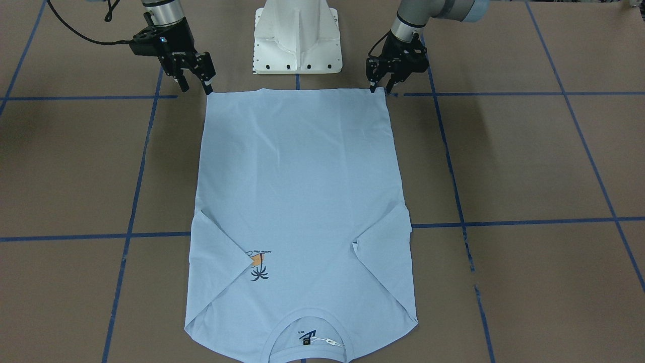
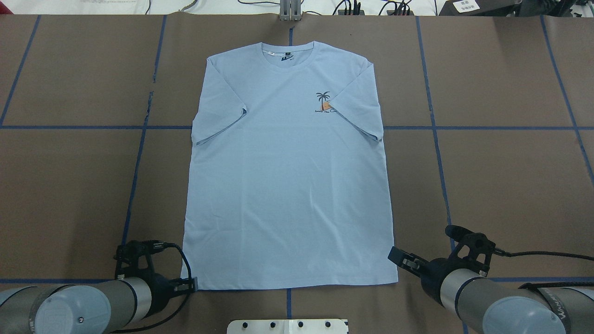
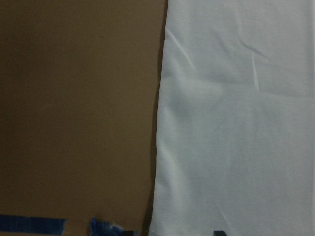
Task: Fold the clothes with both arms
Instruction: 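Grasp both hem corners with the left and right grippers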
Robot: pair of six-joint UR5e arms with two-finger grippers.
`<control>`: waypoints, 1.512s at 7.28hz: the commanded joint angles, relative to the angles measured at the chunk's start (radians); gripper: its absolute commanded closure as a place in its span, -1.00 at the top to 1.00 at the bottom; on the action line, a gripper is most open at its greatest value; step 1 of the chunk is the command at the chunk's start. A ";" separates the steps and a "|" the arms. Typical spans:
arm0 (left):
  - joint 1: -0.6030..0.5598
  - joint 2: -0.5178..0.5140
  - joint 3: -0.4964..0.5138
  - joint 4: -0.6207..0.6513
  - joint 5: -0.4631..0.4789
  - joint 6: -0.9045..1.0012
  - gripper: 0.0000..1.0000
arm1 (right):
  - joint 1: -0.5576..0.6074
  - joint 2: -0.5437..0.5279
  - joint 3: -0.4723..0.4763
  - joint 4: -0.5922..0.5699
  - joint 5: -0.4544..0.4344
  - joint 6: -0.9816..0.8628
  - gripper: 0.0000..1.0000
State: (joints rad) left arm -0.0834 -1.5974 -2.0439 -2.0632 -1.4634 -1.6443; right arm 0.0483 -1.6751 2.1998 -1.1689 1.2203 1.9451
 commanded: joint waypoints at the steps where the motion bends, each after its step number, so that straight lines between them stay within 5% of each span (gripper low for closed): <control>1: 0.001 -0.001 0.004 0.000 0.000 0.001 -0.05 | -0.008 -0.002 -0.006 0.000 -0.016 0.002 0.64; 4: 0.001 -0.003 0.002 0.000 -0.002 0.000 -0.58 | -0.015 -0.002 -0.014 0.000 -0.019 0.006 0.64; 5: 0.001 -0.004 0.001 0.000 -0.002 0.000 -1.00 | -0.030 0.000 -0.014 0.000 -0.037 0.008 0.63; 7: 0.001 -0.009 -0.008 0.000 -0.002 0.000 -1.00 | -0.067 0.029 -0.044 -0.009 -0.061 0.122 0.26; 11: 0.001 -0.027 -0.009 -0.003 -0.006 0.000 -1.00 | -0.116 0.044 -0.066 -0.107 -0.084 0.178 0.24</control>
State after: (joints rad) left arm -0.0829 -1.6210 -2.0526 -2.0646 -1.4678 -1.6444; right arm -0.0539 -1.6325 2.1362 -1.2689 1.1436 2.1194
